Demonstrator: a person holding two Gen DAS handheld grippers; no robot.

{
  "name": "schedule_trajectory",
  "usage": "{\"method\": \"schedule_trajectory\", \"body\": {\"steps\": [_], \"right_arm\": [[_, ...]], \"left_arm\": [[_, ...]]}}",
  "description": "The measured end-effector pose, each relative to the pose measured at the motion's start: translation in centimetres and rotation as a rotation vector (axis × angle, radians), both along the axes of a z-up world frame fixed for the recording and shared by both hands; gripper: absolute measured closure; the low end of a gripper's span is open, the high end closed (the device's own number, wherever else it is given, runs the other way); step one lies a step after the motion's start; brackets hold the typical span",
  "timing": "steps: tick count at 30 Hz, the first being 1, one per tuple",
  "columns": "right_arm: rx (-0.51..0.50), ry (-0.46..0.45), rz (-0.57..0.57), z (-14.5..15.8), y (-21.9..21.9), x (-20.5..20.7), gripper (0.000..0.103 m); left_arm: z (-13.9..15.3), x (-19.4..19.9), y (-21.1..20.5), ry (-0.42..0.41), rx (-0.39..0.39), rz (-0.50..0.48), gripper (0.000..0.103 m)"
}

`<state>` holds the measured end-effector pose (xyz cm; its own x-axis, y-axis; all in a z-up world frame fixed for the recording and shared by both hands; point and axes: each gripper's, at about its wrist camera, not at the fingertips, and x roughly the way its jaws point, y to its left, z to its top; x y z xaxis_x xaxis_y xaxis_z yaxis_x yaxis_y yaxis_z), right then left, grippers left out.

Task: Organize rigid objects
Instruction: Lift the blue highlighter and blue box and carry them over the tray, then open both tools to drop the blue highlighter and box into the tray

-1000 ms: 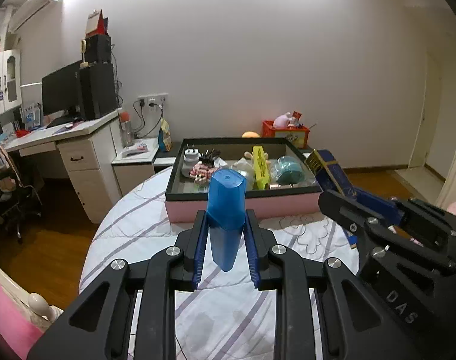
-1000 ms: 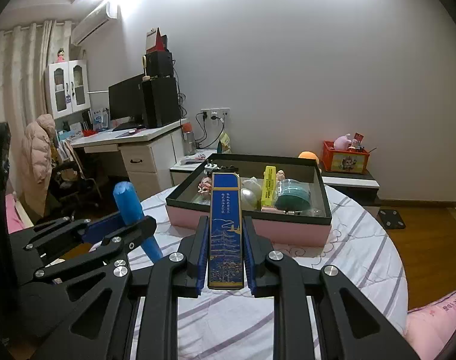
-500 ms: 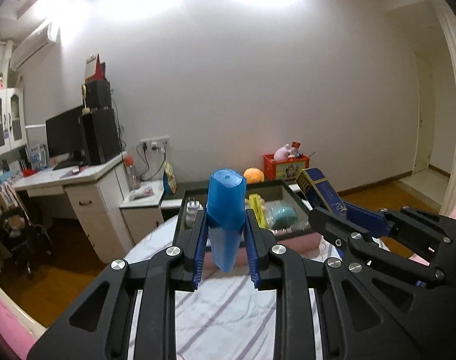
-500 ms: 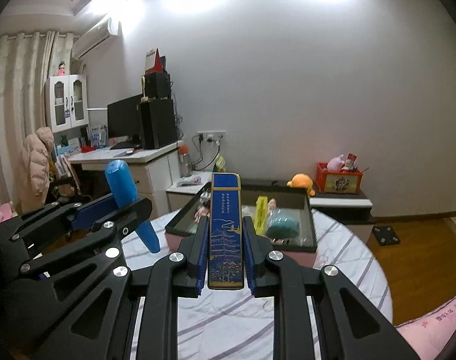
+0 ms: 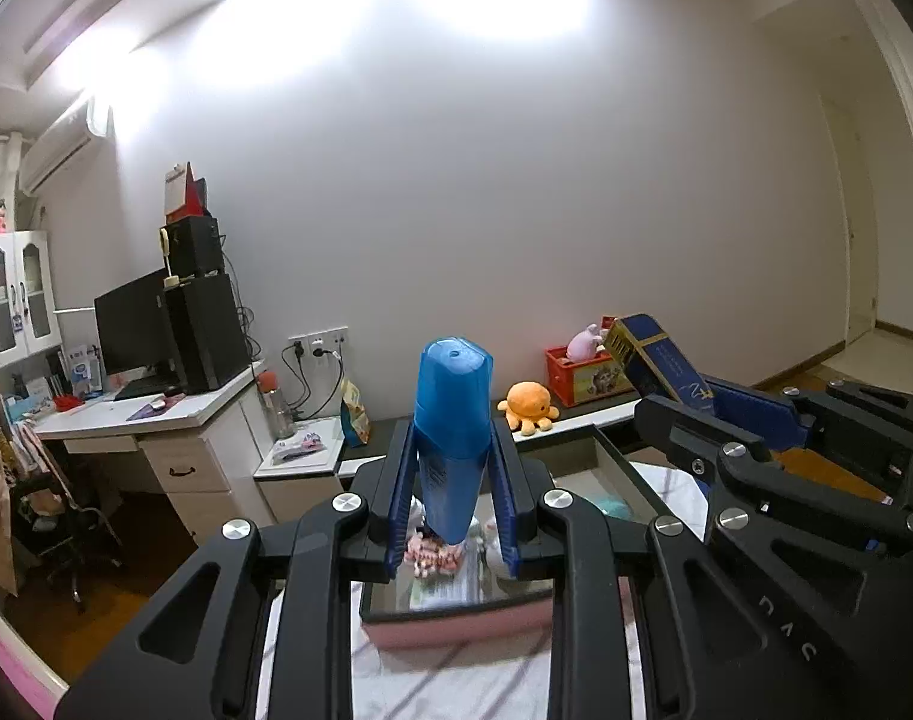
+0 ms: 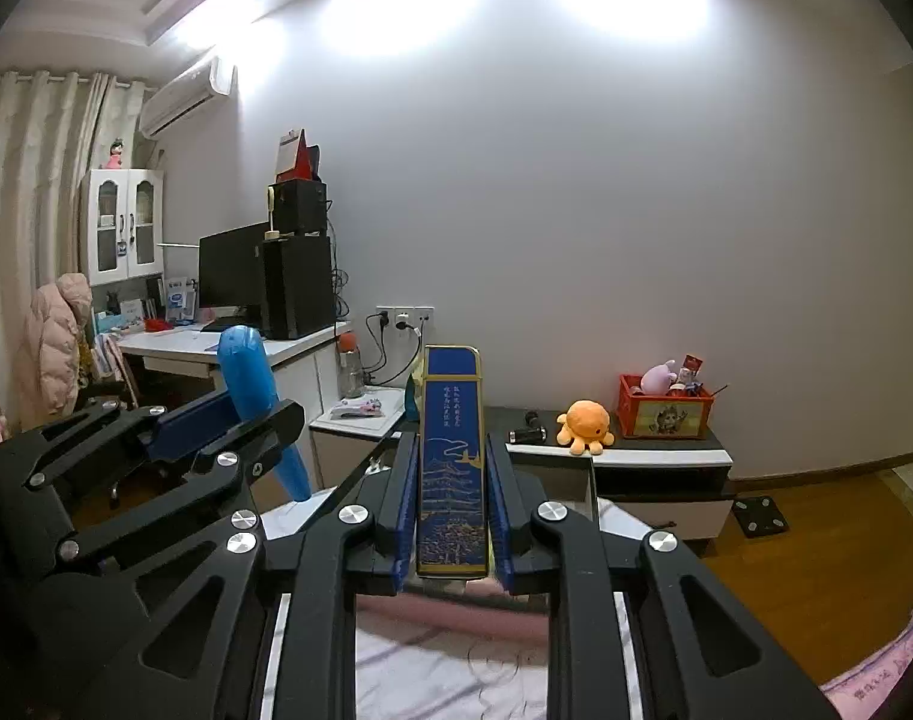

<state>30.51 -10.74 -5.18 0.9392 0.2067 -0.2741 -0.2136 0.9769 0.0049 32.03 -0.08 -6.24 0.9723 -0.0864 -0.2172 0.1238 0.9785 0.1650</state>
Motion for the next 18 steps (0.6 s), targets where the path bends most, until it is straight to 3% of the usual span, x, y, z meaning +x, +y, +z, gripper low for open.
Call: {"method": "schedule_trajectory", "body": {"steps": [8,18], "right_arm": [[-0.011,0.039,0.000,-1.5,0.3,6.3,0.082],[-0.040,0.210,-0.018,-7.0,0.5,15.0,0.082]], "left_arm": [[-1.6,7.5,-0.5,0.039,0.056,0.008,0.079],[-7.7,17.0,-1.4,0.227,0.067,-0.014,0.079]]}}
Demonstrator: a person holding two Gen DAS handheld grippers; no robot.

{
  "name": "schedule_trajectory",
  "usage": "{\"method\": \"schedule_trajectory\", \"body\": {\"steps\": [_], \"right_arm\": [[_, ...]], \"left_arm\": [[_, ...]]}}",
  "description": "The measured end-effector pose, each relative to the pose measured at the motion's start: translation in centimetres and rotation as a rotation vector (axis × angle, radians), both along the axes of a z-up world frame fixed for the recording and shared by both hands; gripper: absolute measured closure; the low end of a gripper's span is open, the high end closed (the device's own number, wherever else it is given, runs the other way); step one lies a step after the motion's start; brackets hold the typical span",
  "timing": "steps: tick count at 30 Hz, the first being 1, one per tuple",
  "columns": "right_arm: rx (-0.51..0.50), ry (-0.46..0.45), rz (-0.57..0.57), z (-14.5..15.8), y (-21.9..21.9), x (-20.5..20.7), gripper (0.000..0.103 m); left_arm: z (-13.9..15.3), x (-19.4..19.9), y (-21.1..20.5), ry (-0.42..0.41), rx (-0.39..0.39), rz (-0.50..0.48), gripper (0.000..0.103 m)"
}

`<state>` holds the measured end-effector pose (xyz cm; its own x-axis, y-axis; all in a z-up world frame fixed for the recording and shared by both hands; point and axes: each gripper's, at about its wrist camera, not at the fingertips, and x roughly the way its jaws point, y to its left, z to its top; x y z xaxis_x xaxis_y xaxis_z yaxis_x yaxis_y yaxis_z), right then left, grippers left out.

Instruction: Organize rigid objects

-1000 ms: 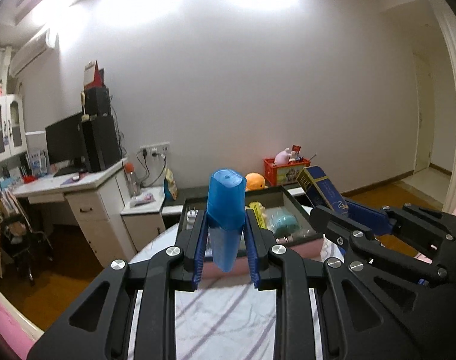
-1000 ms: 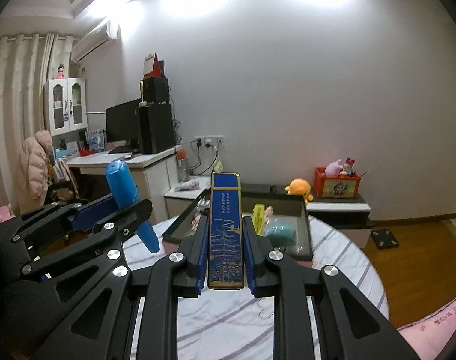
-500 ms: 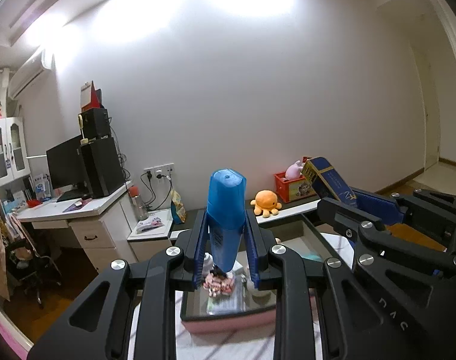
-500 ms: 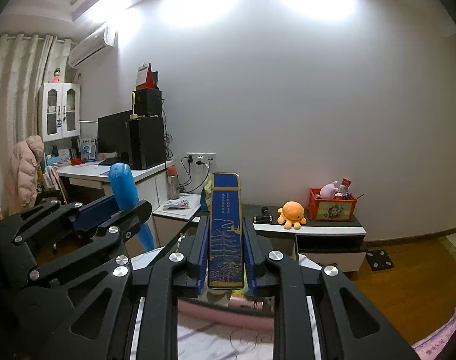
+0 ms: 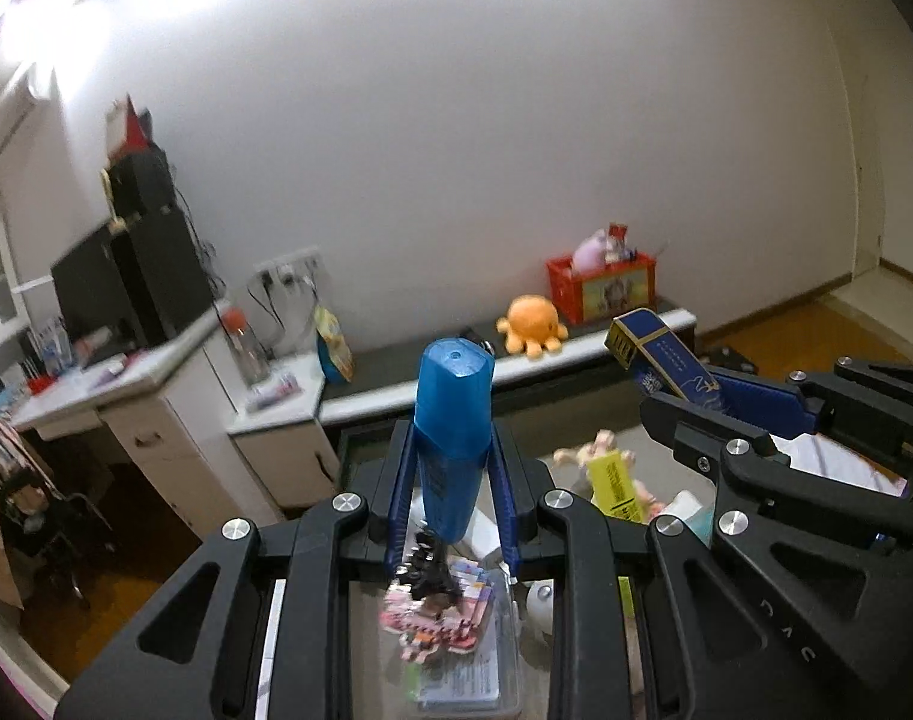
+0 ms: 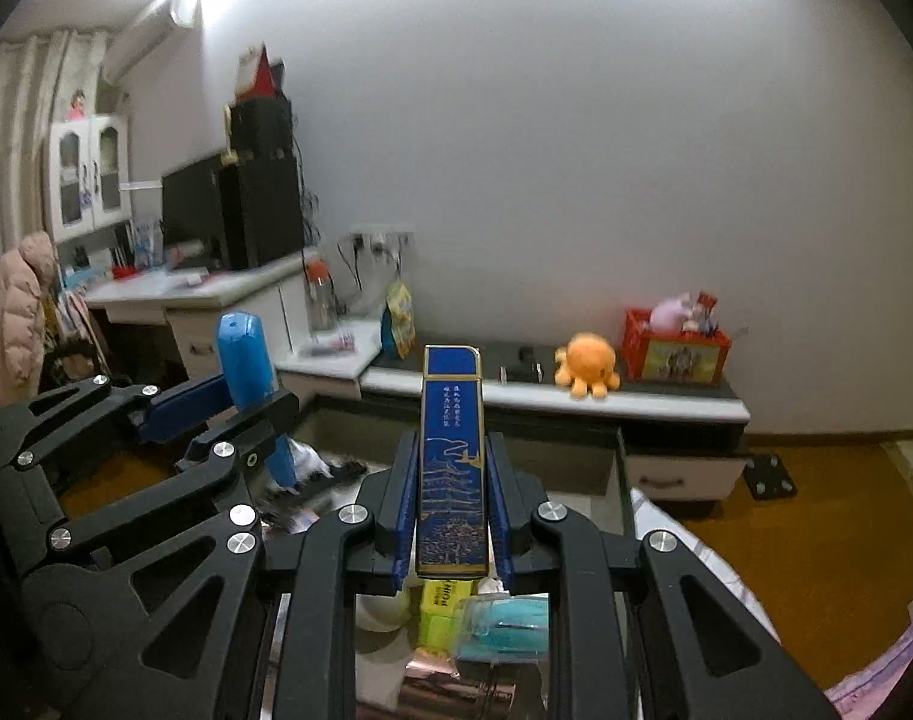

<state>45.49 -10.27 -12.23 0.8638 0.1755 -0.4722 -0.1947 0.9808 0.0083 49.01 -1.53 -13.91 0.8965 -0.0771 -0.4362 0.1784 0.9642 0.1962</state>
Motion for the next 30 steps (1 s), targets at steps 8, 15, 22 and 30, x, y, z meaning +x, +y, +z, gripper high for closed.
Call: {"method": "schedule_trajectory", "body": {"steps": [8,15,22,30], "right_arm": [[-0.005,0.115,0.002,-4.0,-0.6,3.3,0.081],[0.016,0.091,-0.037,-3.0,-1.7,2.8,0.045],[0.072,-0.006,-0.051,1.9,-3.0,-1.6,0.000],[0.015,-0.128,-0.063,6.7,-1.6,-10.4,0.000]], "left_arm": [[-3.6,3.4,-0.3,0.104,0.024,0.035,0.068],[-2.0,2.3,1.7,0.087,0.008,0.111,0.037],[2.1,-3.6,4.1,-0.007,-0.050,0.139,0.005],[6.3,-12.9,5.7,-0.122,-0.044,0.202,0.000]]}}
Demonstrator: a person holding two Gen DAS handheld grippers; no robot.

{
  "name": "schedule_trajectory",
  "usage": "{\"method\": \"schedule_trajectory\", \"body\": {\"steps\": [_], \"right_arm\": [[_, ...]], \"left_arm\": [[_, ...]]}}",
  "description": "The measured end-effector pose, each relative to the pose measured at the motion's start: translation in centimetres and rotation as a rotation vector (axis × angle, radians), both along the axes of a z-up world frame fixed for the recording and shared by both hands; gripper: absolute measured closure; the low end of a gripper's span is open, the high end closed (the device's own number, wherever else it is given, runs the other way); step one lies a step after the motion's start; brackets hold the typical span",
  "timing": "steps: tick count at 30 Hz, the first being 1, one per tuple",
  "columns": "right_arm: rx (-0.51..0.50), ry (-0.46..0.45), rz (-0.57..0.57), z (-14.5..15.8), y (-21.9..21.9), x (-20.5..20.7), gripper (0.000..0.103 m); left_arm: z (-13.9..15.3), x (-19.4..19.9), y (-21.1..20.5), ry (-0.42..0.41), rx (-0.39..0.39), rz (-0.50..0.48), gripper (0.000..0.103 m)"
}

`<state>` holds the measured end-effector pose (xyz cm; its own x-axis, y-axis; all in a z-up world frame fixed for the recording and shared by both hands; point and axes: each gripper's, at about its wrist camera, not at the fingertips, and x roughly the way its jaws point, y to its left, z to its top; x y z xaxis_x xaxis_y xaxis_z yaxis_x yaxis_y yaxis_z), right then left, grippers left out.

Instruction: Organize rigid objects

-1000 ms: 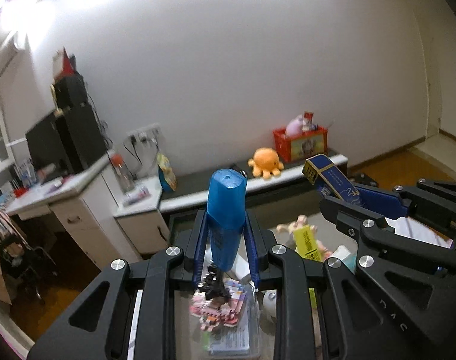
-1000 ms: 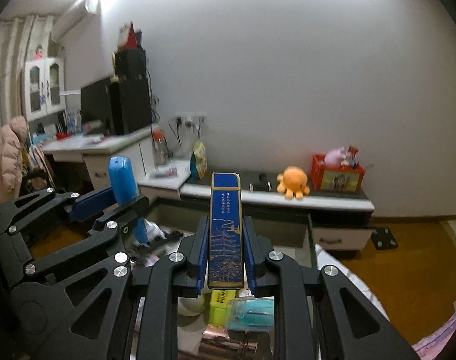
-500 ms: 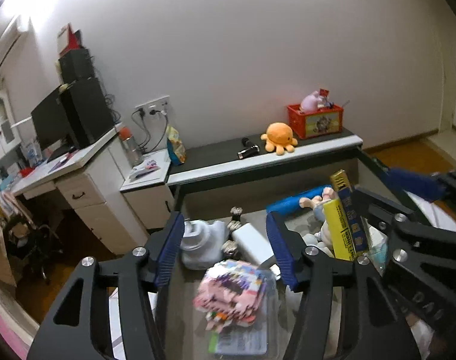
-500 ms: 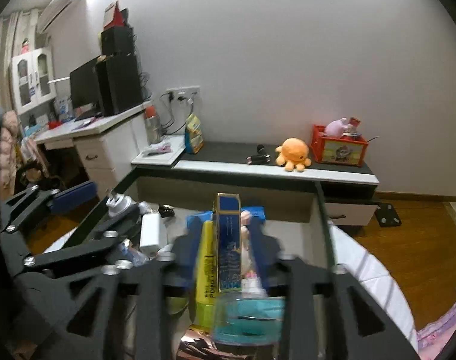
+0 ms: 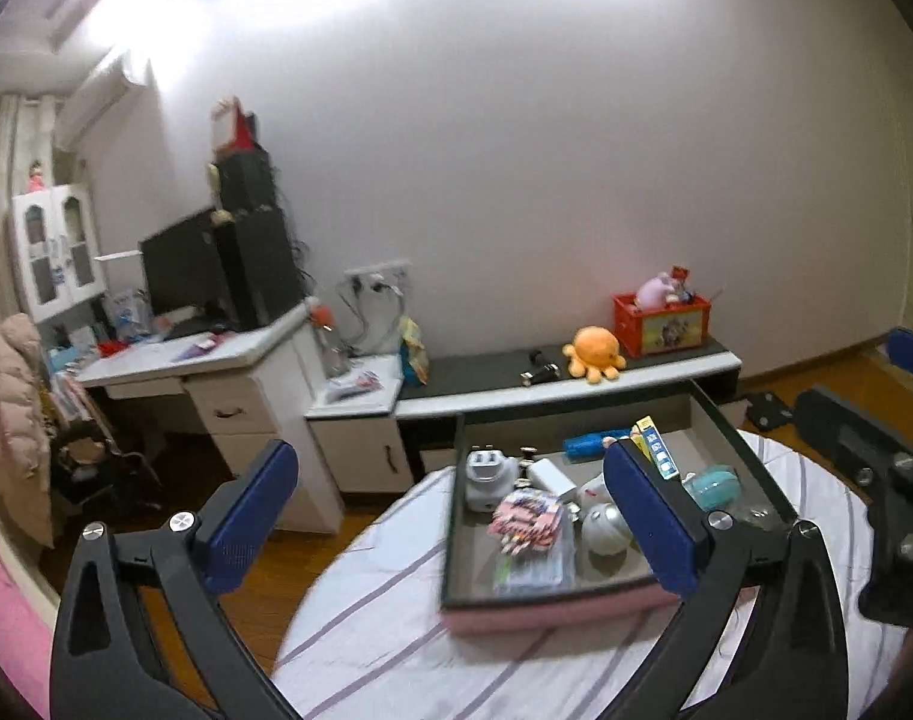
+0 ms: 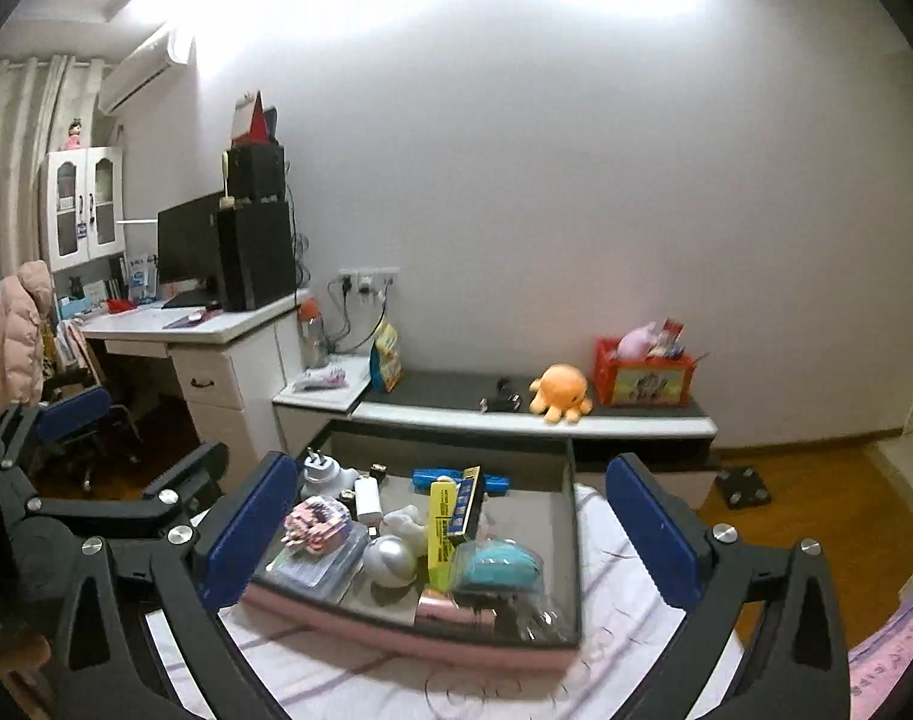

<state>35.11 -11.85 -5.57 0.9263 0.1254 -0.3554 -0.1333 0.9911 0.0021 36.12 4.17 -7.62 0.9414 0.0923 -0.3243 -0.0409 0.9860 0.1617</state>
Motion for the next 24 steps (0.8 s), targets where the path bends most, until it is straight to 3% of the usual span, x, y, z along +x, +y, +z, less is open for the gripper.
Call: {"method": "schedule_trajectory", "body": {"steps": [13,17,24], "right_arm": [[-0.019,-0.100,-0.001,3.9,0.9,-16.2,0.000],[-0.019,-0.111,0.020,4.4,1.8,-19.7,0.000],[-0.012,-0.134,0.039,4.9,2.3,-24.6,0.000]], "left_arm": [[4.1,-17.6,2.6,-0.128,-0.109,-0.053,0.000],[4.4,-21.3,2.4,-0.151,-0.088,-0.043,0.000],[5.1,-26.3,3.1,-0.183,-0.121,-0.054,0.000]]}}
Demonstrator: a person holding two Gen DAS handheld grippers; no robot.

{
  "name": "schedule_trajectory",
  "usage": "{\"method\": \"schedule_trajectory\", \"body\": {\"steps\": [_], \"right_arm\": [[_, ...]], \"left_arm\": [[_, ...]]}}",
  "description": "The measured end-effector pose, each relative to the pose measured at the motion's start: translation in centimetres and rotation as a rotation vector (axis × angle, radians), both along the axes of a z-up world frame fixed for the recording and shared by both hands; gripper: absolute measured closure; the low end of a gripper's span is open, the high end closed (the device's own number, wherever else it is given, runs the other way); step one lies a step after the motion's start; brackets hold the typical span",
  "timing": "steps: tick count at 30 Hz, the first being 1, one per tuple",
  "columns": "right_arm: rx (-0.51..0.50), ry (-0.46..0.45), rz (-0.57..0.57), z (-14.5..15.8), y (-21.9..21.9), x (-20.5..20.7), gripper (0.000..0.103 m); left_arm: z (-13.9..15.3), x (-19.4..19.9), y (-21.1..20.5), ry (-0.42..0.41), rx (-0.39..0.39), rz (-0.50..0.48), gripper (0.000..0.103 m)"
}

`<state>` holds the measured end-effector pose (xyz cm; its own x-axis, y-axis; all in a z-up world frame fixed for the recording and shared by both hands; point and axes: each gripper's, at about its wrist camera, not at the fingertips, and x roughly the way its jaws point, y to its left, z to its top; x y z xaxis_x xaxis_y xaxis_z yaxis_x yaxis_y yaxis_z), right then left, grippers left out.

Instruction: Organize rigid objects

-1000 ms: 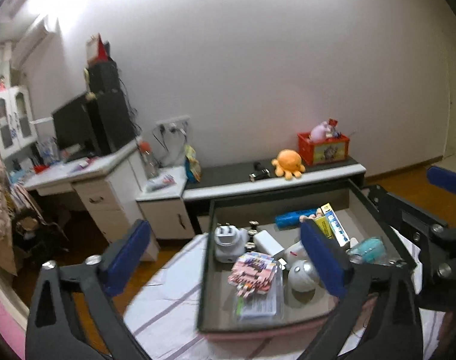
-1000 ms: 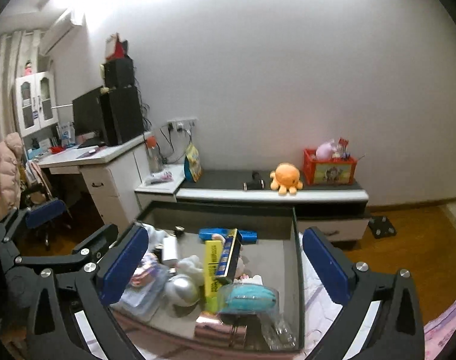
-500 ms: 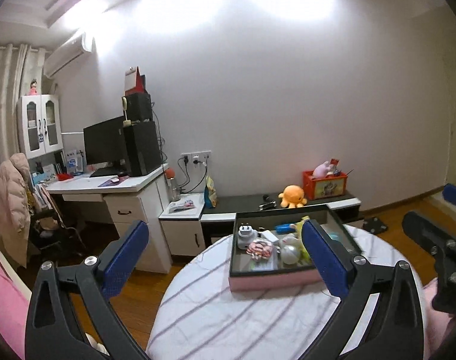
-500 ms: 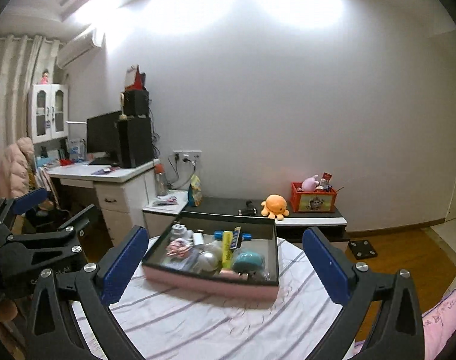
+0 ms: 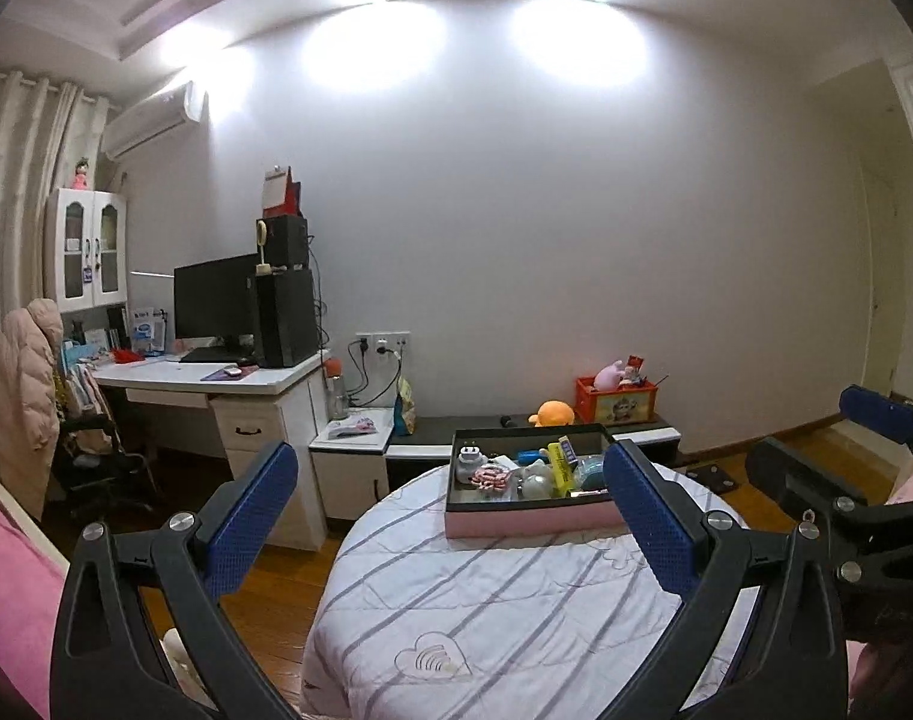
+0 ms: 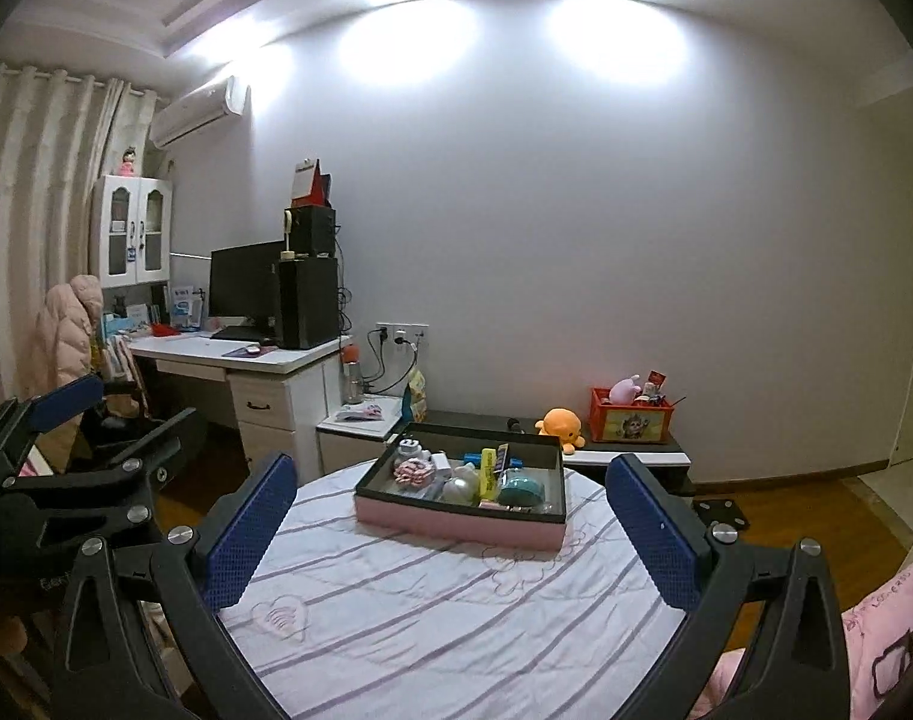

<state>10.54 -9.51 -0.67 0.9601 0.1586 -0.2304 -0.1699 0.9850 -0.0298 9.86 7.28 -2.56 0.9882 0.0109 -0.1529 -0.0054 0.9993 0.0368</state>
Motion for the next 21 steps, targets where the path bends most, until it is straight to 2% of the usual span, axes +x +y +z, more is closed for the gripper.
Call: {"method": "schedule_trajectory", "body": {"steps": [9,21], "right_arm": [[0.020,-0.070,0.007,1.7,0.2,-5.1,0.000],[0.012,-0.114,-0.009,2.6,0.2,-6.8,0.000]], "left_arm": [[2.0,-5.2,0.0,-0.091,0.023,0.015,0.000],[3.0,-6.6,-1.1,-0.137,0.049,0.023,0.000]]}}
